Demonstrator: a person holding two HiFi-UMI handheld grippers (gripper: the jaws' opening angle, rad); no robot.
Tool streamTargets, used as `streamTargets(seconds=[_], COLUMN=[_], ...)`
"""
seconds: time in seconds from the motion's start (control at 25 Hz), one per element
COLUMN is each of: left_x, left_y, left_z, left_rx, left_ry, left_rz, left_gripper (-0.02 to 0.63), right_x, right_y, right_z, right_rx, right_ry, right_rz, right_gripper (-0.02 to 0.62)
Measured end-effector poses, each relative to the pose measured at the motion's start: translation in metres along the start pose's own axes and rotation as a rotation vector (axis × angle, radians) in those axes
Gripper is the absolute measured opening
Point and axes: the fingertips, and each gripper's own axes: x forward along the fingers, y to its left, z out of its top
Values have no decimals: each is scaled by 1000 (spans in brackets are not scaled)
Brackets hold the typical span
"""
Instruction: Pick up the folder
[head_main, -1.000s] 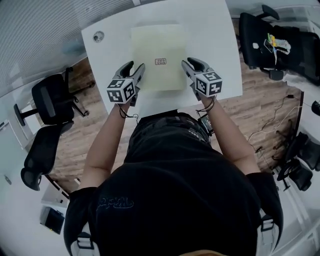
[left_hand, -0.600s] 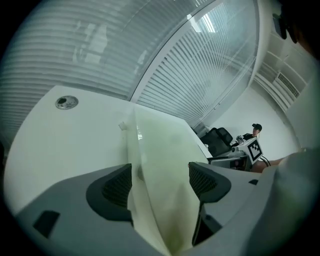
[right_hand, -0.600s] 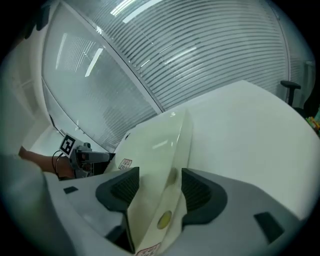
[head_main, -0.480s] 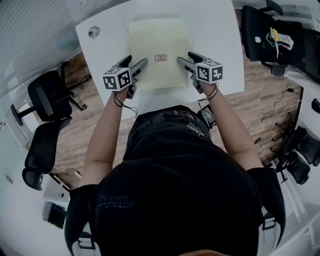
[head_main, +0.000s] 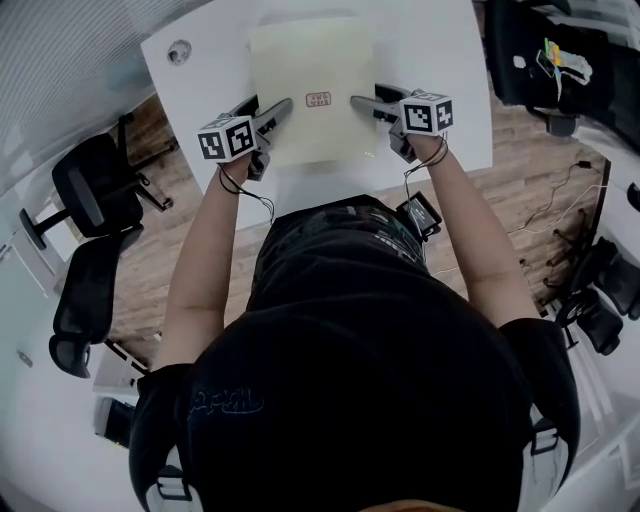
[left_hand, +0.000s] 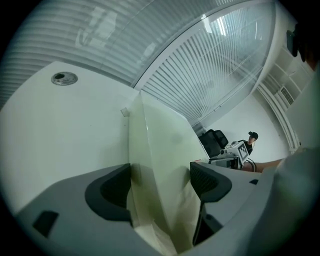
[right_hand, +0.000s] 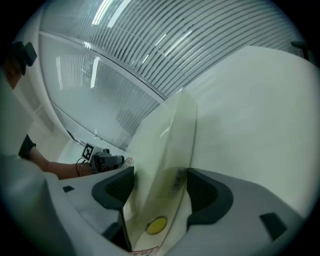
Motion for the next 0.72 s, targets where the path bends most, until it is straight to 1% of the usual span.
streamTargets(seconds=[0.12, 0.24, 0.4, 0.52, 0.6, 0.72], left_x=[1, 1, -2, -3, -6, -14], left_y=[5, 6, 3, 0, 1, -7], left_z=[-3, -2, -2, -2, -3, 0], left_rx=[-24, -34, -29, -17, -5, -3], left_ry=[2, -2, -7, -3, -1, -23], left_rz=[-20, -36, -24, -8, 7, 1], left_gripper=[371, 371, 371, 370, 370, 368], right_x=[2, 2, 2, -2, -3, -7], right_y=[-2, -2, -1, 0, 4, 12], right_z=[-1, 0, -1, -2, -1, 1], right_rx=[26, 27, 22, 3, -12, -18], right_ry=[4, 20, 43, 57, 55, 39], right_rz=[26, 24, 16, -14, -16, -12], right_gripper=[327, 327, 327, 325, 325, 325])
